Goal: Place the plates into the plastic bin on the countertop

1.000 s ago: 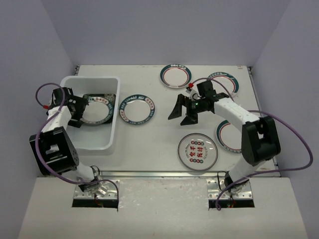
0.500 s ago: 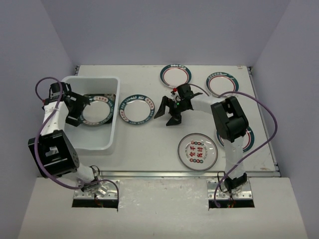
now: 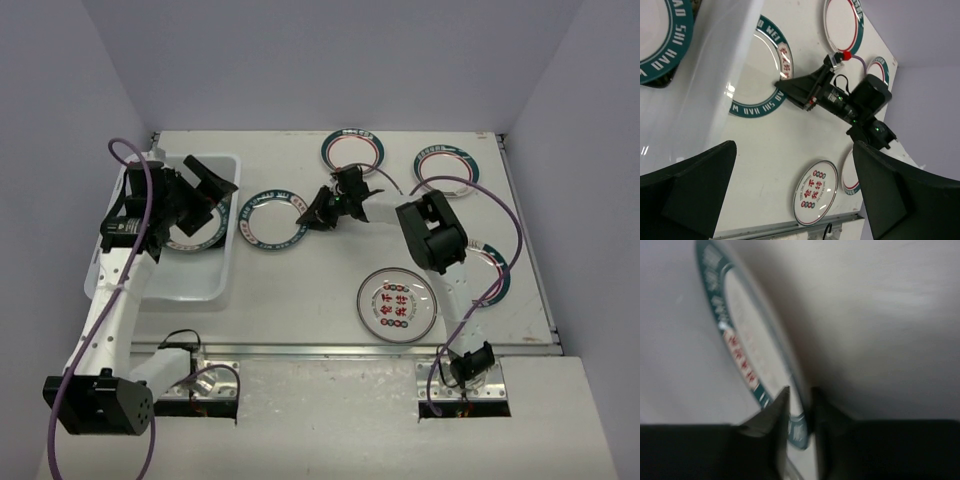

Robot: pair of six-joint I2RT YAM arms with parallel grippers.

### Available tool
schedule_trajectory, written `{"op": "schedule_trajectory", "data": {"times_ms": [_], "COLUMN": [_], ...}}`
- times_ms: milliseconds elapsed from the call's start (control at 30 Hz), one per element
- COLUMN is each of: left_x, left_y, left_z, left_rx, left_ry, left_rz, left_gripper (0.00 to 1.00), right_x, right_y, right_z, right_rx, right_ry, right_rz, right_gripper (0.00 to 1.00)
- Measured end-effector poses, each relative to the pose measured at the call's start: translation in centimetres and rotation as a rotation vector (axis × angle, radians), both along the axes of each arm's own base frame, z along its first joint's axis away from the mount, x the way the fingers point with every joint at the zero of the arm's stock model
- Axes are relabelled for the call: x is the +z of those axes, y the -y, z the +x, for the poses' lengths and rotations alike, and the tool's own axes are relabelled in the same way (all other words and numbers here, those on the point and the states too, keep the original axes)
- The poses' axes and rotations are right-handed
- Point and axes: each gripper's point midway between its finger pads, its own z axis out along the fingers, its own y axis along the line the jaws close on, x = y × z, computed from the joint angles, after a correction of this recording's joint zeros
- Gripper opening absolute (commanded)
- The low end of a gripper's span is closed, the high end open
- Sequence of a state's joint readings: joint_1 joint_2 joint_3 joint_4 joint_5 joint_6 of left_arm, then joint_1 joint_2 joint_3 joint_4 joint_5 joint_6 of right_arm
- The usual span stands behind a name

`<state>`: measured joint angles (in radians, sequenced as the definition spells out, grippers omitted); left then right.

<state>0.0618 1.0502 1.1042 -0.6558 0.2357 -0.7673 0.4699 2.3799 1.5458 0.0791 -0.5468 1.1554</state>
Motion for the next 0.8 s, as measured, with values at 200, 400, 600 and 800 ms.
{"op": "schedule_trajectory", "data": {"times_ms": [200, 400, 600, 800], "left_x": [0.6, 0.5, -0.2, -0.2], "left_y": [0.7, 2.3, 6.5, 9.7], "left_z": [-1.3, -1.5, -1.3, -1.4], "left_rx": [-0.049, -0.177, -0.396, -0.588], "left_ry": [0.02, 0.014, 0.021, 0.059], "left_rz": [0.028, 0.024, -0.023, -0.067], "left_gripper": [1.0, 1.0, 1.0, 0.86], "right_x": [-0.6, 2.8, 13.7, 22.6], "right_y": [1.3, 6.1, 10.9, 12.5], "right_z": [-0.2, -3.6, -5.5, -8.9], "right_rx": [-0.074, -0.114, 0.029, 0.204], "right_ry": [0.041, 0.118, 0.322, 0.447], "right_rz": [-0.03, -0.242, -0.373, -0.137], "right_gripper": [0.0, 0.0, 0.0, 0.0]}}
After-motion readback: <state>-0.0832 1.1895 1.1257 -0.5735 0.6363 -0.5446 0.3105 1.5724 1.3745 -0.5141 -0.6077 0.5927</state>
